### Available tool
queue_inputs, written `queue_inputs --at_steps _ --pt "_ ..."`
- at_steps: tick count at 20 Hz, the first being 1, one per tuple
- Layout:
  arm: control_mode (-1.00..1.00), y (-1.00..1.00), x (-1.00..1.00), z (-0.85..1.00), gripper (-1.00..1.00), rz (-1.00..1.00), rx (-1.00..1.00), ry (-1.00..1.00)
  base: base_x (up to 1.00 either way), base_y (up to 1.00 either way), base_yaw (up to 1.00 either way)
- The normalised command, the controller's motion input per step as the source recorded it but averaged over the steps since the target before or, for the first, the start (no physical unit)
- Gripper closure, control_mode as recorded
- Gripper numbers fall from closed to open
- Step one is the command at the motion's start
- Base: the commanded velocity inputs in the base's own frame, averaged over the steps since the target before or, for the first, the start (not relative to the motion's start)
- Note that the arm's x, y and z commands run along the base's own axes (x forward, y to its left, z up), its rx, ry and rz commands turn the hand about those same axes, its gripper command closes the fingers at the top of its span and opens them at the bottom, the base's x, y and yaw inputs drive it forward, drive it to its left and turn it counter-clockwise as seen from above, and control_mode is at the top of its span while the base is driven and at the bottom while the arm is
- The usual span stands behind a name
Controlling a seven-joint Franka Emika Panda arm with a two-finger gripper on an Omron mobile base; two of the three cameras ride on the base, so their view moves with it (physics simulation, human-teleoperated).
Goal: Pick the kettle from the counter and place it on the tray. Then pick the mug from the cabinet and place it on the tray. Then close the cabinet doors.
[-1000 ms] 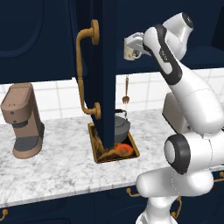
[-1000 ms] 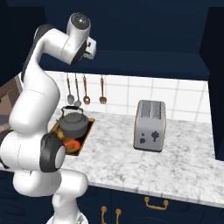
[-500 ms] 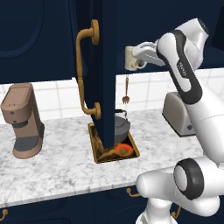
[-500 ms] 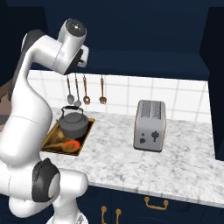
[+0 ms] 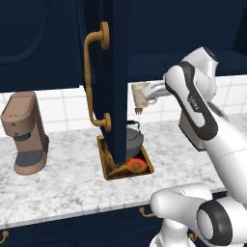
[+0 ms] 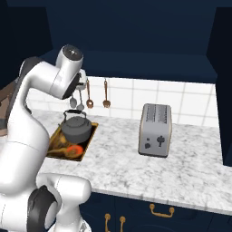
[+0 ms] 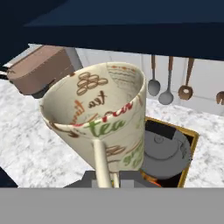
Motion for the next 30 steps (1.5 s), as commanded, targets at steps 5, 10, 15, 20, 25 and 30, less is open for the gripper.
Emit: queue_inputs --at_steps 5,10,15,20,25,30 --pt "-1.0 0.11 0.0 -0.95 1.0 0.04 -0.12 0.0 0.0 0.0 0.0" --pt "-1.0 0.02 0.0 -0.95 1.0 0.04 -0.11 0.0 0.0 0.0 0.0" --pt "-1.0 0.0 0.0 -0.86 1.0 0.05 -0.09 0.0 0.0 0.0 0.0" --pt "-1.0 0.0 0.0 -0.65 1.0 0.04 -0.05 0.0 0.0 0.0 0.0" --pt "-1.0 0.0 0.0 -0.16 1.0 0.0 -0.01 0.02 0.0 0.0 0.0" --pt "-1.0 0.0 0.01 -0.37 1.0 0.0 0.01 0.0 0.0 0.0 0.0"
